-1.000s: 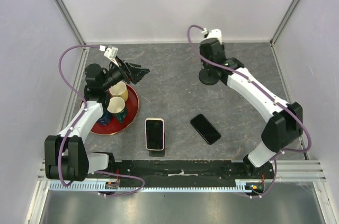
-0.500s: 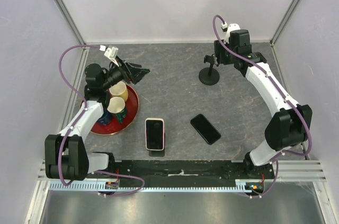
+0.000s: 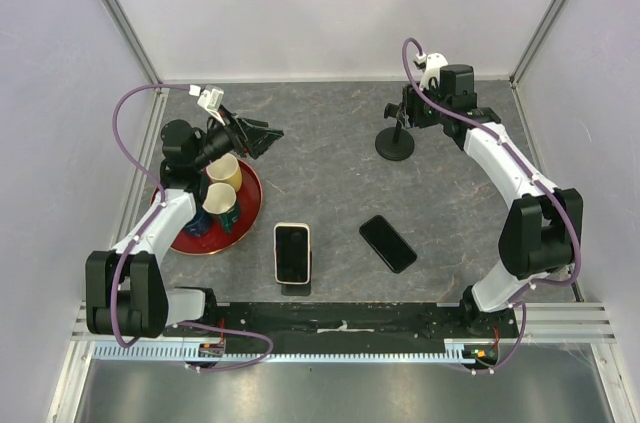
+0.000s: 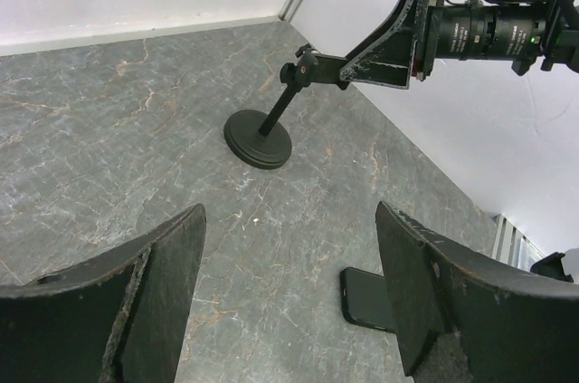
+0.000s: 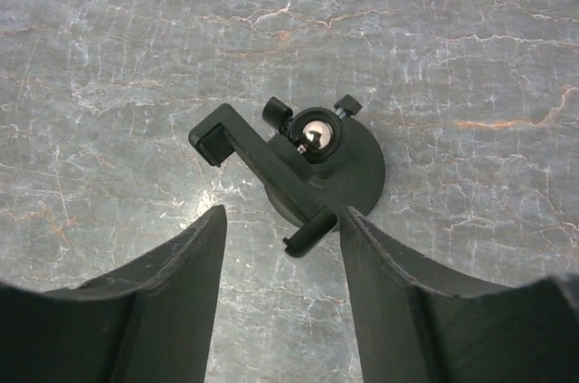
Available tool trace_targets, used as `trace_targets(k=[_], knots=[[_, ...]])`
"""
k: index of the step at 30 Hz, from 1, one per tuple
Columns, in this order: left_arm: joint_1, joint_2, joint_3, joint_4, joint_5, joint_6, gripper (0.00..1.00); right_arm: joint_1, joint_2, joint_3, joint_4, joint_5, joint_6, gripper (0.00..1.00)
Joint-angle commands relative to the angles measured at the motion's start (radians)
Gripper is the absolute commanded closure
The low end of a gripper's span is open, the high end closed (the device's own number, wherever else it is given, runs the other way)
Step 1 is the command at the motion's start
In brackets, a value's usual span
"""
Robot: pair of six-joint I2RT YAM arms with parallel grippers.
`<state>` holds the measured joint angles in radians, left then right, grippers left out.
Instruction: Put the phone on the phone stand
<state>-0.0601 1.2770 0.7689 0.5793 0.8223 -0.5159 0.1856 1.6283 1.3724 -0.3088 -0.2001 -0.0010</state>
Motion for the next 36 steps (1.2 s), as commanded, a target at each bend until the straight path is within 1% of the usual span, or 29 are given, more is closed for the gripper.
trace_targets(k=[1,6,10,14,15,16,18,19,21,22,24,25,27,28,29,30,33,36], knots=[[0.006,-0.001,0.015,0.045,0.023,-0.019,0.18,-0.021,0.024,0.002,0.086,-0.055,-0.001,0.41],[0.006,0.002,0.017,0.047,0.024,-0.018,0.18,-0.029,0.031,-0.015,0.111,-0.09,-0.002,0.41],[0.006,0.002,0.017,0.047,0.024,-0.019,0.18,-0.032,0.038,-0.029,0.122,-0.084,-0.005,0.39],[0.006,0.002,0.017,0.047,0.026,-0.018,0.18,-0.031,0.039,-0.03,0.134,-0.084,-0.007,0.4],[0.006,0.002,0.015,0.047,0.026,-0.018,0.18,-0.031,0.038,-0.032,0.138,-0.085,-0.007,0.42],[0.006,0.002,0.017,0.047,0.026,-0.016,0.18,-0.031,0.035,-0.035,0.143,-0.085,-0.005,0.46],[0.006,0.001,0.015,0.047,0.026,-0.018,0.18,-0.031,0.031,-0.036,0.149,-0.085,-0.004,0.5],[0.006,0.001,0.015,0.047,0.028,-0.016,0.18,-0.032,0.031,-0.036,0.149,-0.087,-0.005,0.56],[0.006,0.001,0.013,0.047,0.026,-0.016,0.18,-0.031,0.027,-0.041,0.158,-0.104,-0.001,0.62],[0.006,-0.001,0.015,0.047,0.026,-0.016,0.18,-0.031,0.025,-0.047,0.165,-0.113,-0.002,0.69],[0.006,0.001,0.013,0.047,0.026,-0.016,0.18,-0.031,0.016,-0.064,0.184,-0.14,0.03,0.77],[0.006,0.002,0.015,0.047,0.026,-0.018,0.18,-0.031,0.012,-0.071,0.192,-0.153,0.036,0.84],[0.006,0.002,0.015,0.047,0.026,-0.016,0.18,-0.031,-0.001,-0.102,0.232,-0.194,0.05,0.91],[0.006,0.002,0.015,0.047,0.028,-0.018,0.18,-0.031,-0.004,-0.113,0.244,-0.212,0.05,0.97],[0.006,0.001,0.015,0.047,0.026,-0.016,0.18,-0.029,-0.008,-0.124,0.257,-0.234,0.05,1.0],[0.006,0.001,0.017,0.047,0.026,-0.018,0.18,-0.029,-0.011,-0.145,0.289,-0.287,0.052,1.0],[0.006,0.002,0.015,0.048,0.026,-0.018,0.18,-0.006,-0.039,-0.192,0.358,-0.358,0.041,1.0],[0.006,0.005,0.015,0.051,0.026,-0.021,0.18,0.031,-0.067,-0.21,0.369,-0.415,0.012,1.0]])
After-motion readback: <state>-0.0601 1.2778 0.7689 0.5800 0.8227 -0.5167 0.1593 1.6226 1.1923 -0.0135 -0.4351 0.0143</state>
